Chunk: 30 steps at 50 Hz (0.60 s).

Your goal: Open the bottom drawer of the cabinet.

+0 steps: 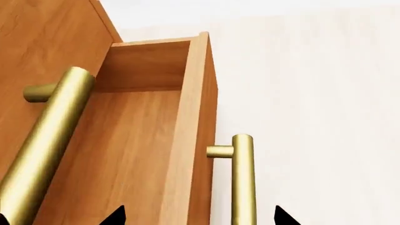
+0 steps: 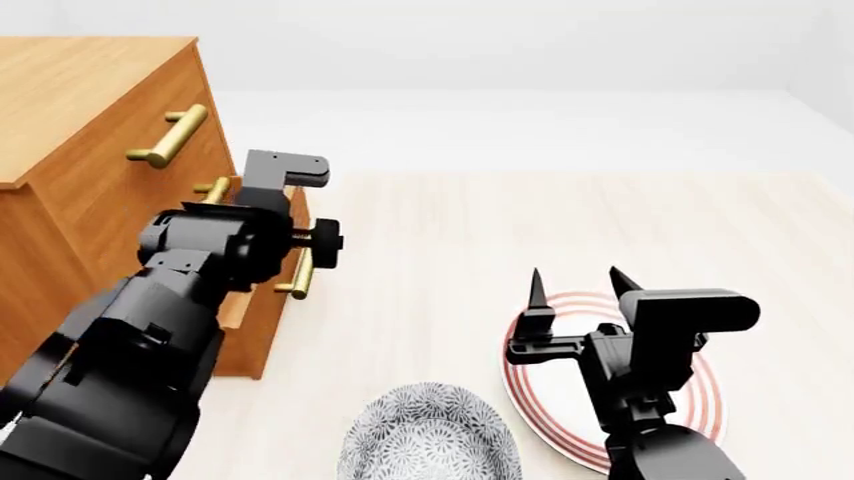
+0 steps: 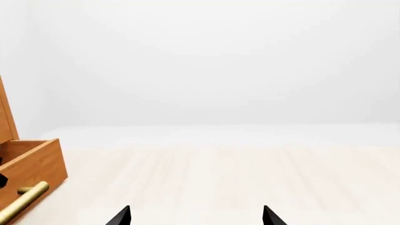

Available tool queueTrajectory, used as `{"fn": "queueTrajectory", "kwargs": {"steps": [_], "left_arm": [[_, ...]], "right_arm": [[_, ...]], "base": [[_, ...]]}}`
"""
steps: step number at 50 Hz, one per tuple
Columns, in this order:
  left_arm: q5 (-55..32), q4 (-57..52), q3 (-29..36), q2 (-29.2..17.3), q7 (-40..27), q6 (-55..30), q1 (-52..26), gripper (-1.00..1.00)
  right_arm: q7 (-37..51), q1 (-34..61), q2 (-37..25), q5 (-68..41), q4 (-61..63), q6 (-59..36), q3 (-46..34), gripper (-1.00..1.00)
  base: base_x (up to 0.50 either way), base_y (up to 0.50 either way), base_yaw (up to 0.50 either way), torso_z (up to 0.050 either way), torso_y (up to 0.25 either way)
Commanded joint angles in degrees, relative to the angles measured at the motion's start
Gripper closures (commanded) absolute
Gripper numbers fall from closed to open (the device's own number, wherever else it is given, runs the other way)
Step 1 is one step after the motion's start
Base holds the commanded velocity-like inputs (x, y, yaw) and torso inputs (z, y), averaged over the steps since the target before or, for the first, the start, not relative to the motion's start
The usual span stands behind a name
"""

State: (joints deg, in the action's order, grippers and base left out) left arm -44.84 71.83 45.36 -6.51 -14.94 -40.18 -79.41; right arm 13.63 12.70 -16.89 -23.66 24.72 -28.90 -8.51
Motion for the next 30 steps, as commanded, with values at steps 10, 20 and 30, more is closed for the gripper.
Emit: {"fn": "queueTrajectory", "kwargs": {"steps": [10,20,30], "left_arm": [[31.01,3.14,-28.89,2.98,9.68,-5.09,3.42,-1.00],[39.25,3.14,-35.39,4.50,15.24,-5.34,3.49,-1.00],[41.41,3.12,-36.98,5.81,17.07,-4.96,3.26,-1.00]], "right_arm": [[0.33,-0.42,-0.28,-0.25,-0.46,0.75,-0.24,-1.00],[0.76,-0.34,-0.44,-0.41,-0.26,0.62,-0.37,-1.00],[1.00,-0.33,-0.67,-0.57,-0.16,0.73,-0.44,-1.00]], "base": [[0.00,0.00,0.00,0.000,0.000],[0.00,0.00,0.00,0.000,0.000],[0.00,0.00,0.00,0.000,0.000]]}}
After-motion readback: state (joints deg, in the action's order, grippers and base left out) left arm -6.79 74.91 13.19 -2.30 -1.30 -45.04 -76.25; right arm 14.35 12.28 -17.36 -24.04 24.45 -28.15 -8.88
